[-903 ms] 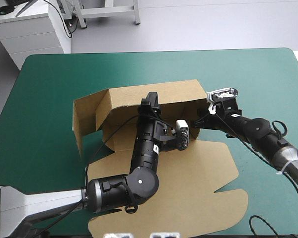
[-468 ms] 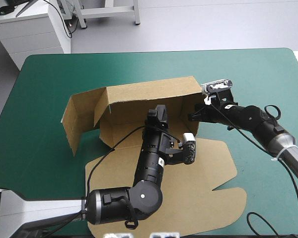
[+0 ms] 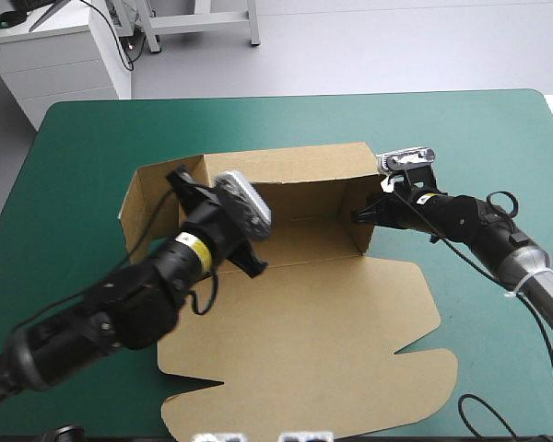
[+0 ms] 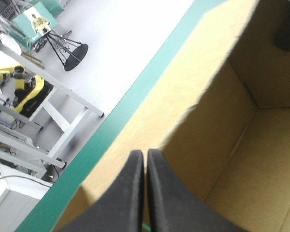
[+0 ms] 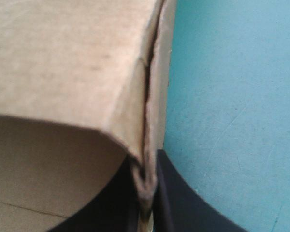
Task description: Fold the box
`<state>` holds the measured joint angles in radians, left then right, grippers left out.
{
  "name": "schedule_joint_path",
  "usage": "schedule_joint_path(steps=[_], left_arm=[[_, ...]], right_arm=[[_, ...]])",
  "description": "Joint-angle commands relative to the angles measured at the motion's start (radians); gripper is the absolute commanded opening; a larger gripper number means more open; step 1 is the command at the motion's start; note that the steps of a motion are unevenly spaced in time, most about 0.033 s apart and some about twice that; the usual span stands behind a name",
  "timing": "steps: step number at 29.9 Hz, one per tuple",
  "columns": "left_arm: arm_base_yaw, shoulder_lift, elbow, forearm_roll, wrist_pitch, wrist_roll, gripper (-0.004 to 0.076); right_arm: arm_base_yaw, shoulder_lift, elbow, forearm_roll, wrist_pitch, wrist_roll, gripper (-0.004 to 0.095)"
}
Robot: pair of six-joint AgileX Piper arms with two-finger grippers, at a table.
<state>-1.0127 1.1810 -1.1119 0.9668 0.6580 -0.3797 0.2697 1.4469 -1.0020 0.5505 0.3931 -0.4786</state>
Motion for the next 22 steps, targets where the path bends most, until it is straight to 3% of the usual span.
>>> schedule_joint_path(steps=[1,10,17,22], left_arm=[[0.146,-0.12,-0.033,-0.185,-0.084,0.136,0.0003],[0.606,-0.278,0.041,-0.945,-0.068,0.731,0.0003],[0.914,-0.389,0.182,-1.276,-0.022,0.921,0.0003],[1.115,-0.421,0.212,-1.37,0.131,0.863,0.0003]], right_arm=[[-0.007,-0.014,-0.012,-0.05,0.031,0.04,-0.0013],[-0.007,-0.014,-0.012,-0.069,0.05,0.052,-0.0013],[-0.007,-0.014,-0.012,-0.15,0.071,0.113,-0.0013],[-0.007,-0.014,-0.016,-0.167,0.086,0.111,-0.0014]])
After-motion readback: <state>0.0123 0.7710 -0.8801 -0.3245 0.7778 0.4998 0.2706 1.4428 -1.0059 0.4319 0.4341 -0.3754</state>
